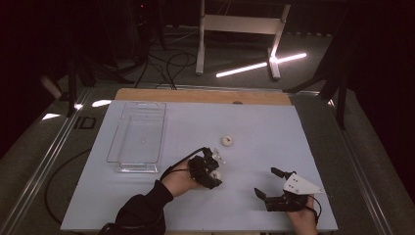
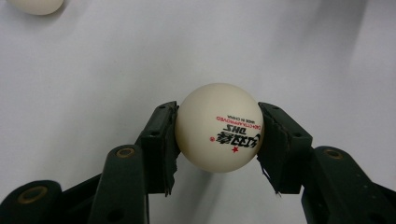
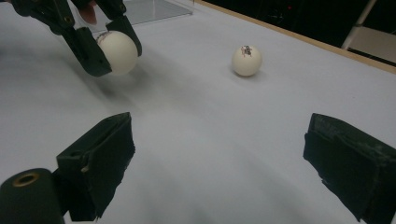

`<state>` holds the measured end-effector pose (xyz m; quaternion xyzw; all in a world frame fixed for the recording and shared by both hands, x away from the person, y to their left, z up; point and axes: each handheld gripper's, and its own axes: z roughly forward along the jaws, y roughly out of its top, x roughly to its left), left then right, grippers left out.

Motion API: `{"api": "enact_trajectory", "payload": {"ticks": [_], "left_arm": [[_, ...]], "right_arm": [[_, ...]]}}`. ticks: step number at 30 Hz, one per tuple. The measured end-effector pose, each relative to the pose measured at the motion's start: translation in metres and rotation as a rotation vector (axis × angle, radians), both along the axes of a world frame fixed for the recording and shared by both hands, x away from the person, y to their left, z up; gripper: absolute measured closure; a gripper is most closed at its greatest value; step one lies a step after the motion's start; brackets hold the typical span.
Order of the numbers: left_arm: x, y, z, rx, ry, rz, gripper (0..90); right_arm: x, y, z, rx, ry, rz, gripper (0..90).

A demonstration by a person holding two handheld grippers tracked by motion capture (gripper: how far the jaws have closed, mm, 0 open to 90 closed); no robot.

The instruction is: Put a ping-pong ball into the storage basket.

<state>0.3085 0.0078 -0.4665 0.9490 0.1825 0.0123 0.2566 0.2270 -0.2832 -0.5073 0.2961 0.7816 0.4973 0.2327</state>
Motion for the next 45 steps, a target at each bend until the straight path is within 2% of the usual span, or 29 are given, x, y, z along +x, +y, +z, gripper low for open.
{"api": "enact_trajectory", "payload": {"ticks": [20,28,45], "left_arm": [[-0.01,0.017,0.029,0.012,-0.028,-0.045,52.2],[-0.012,0.021,0.038,0.0,-0.034,-0.067,52.1],[-0.013,0.04,0.052,-0.021,-0.045,-0.047,52.1]], "right_arm": [[0.0,0.001,0.0,-0.003,-0.002,0.005,8.5],[0.0,0.002,0.0,-0.005,0.001,0.006,8.5],[0.0,0.002,0.0,-0.007,0.001,0.01,8.5]]}}
